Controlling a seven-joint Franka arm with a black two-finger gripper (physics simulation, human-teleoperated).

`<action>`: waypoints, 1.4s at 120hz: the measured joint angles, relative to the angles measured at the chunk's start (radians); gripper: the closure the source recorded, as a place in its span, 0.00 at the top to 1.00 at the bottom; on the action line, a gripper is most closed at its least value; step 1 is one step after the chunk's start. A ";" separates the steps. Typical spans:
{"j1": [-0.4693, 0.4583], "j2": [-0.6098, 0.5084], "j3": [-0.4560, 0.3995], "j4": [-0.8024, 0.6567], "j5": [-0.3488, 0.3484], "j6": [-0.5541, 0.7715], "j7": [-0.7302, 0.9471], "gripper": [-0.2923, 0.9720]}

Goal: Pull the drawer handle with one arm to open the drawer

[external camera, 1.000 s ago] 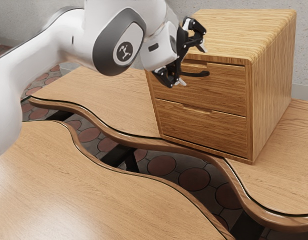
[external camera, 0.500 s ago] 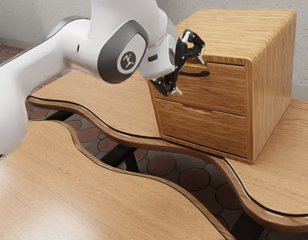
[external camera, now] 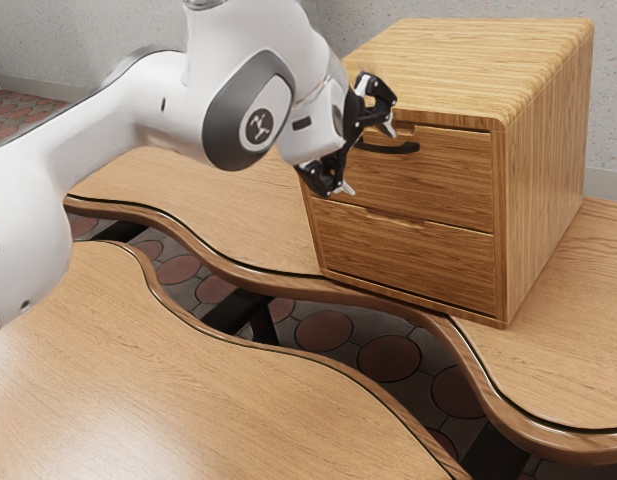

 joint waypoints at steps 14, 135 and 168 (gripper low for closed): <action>-0.019 -0.015 -0.001 -0.033 0.001 -0.001 0.004 0.77; 0.080 -0.134 -0.161 -0.096 0.107 -0.001 0.015 0.76; 0.110 -0.069 -0.160 -0.039 0.107 0.001 0.015 0.77</action>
